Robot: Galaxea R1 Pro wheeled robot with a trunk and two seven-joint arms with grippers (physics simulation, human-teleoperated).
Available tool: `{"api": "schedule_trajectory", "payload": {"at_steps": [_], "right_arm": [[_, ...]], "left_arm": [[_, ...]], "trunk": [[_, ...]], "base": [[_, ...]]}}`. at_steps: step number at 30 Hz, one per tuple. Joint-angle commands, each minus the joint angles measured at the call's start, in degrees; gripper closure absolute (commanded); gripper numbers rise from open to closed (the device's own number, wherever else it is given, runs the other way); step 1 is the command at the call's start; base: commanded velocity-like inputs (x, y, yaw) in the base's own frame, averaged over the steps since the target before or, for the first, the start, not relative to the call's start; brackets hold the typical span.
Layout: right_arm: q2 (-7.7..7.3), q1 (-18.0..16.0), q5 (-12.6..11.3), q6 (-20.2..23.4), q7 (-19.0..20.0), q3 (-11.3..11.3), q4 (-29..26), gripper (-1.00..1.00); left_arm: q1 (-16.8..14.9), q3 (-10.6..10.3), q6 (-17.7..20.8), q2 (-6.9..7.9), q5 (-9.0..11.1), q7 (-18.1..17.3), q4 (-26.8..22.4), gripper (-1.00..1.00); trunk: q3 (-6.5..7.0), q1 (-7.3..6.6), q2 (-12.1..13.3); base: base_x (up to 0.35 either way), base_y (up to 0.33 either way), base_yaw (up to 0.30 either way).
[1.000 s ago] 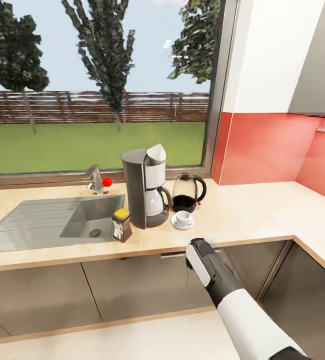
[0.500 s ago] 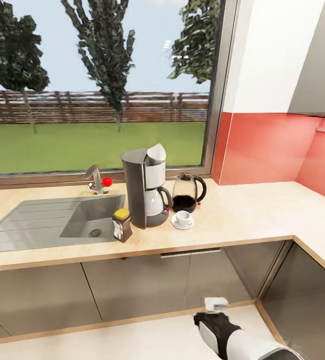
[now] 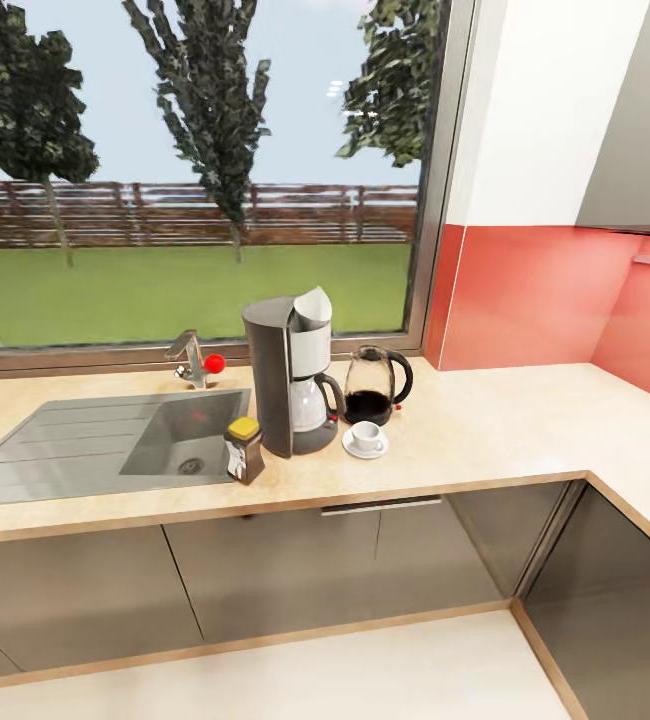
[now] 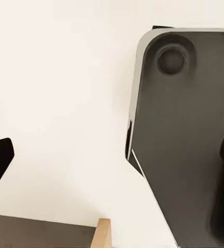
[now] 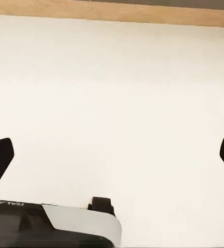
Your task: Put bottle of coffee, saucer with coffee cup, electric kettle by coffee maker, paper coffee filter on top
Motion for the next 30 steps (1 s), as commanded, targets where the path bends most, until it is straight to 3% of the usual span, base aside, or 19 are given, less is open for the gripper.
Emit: {"api": "schedule_trajectory", "payload": {"at_steps": [1, 12, 30], "right_arm": [[0.10, 0.16, -1.30, -0.21, -0.14, 0.51, 0.07, -1.00], [0.66, 0.53, -2.97, -0.21, -0.12, 0.23, -0.27, -1.00], [0.20, 0.53, -2.64, -0.20, -0.19, 0.33, 0.00, -1.00]], "left_arm": [[0.03, -0.10, -1.06, -0.07, 0.53, 0.09, 0.01, -1.00], [0.09, -0.04, -2.89, -0.24, 0.51, 0.09, 0.47, -1.00], [0.78, -0.27, -2.82, 0.47, 0.27, 0.09, 2.40, -1.00]], "trunk": [[-0.10, 0.03, -0.10], [-0.10, 0.03, -0.10], [-0.10, 0.03, -0.10]], "base": [[0.000, 0.000, 0.000], [0.000, 0.000, 0.000], [0.000, 0.000, 0.000]]}}
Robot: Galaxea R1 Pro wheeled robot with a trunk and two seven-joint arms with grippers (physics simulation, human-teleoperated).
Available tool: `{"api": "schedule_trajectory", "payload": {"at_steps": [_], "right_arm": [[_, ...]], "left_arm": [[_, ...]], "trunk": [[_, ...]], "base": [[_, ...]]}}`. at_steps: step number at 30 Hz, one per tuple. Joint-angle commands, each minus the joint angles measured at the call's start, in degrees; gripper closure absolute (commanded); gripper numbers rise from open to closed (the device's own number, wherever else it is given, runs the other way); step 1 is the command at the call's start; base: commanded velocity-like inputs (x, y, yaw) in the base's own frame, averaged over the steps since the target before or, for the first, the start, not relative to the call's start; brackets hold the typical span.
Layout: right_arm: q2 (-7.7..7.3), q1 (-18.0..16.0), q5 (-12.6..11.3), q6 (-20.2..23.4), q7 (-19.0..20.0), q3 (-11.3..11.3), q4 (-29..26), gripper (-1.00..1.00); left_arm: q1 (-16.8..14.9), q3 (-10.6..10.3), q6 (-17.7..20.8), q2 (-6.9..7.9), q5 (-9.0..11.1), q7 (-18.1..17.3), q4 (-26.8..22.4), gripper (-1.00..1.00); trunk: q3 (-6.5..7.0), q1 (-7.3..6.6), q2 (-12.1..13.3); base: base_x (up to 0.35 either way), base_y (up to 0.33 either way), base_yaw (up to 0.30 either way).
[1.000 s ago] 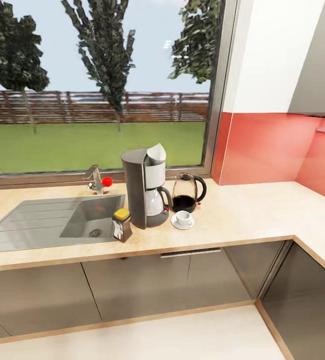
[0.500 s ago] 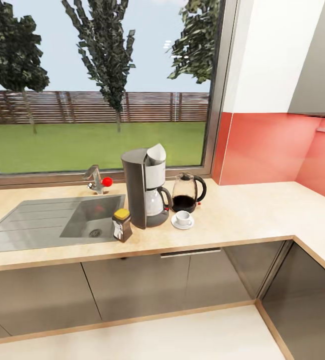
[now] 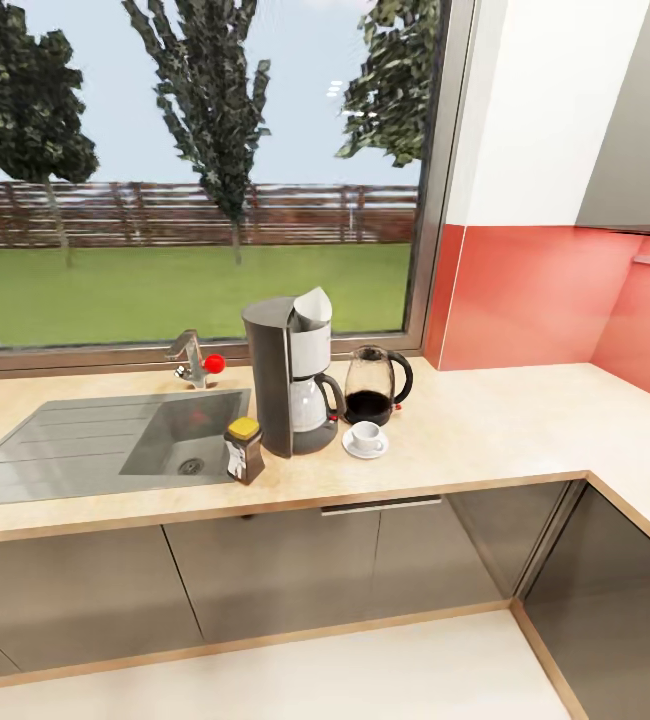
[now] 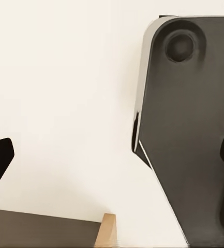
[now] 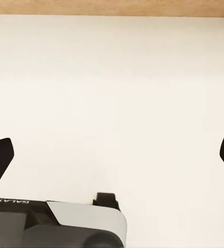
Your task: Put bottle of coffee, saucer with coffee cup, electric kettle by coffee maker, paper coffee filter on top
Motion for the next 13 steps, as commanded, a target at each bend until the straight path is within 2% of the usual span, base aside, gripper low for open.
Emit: {"api": "schedule_trajectory", "payload": {"at_steps": [1, 13], "right_arm": [[0.06, -0.05, -0.64, -0.21, -0.14, 0.50, 0.04, -1.00], [0.08, -0.05, -0.68, -0.22, -0.14, 0.52, -0.01, -1.00]], "left_arm": [[0.03, -0.17, -0.11, 0.03, 0.43, 0.08, 0.53, -1.00], [0.04, 0.08, -0.12, -0.36, 0.64, 0.08, 1.90, -1.00]], "trunk": [[-0.10, 0.03, -0.10], [-0.10, 0.03, -0.10]], "base": [[0.000, 0.000, 0.000], [0.000, 0.000, 0.000]]}}
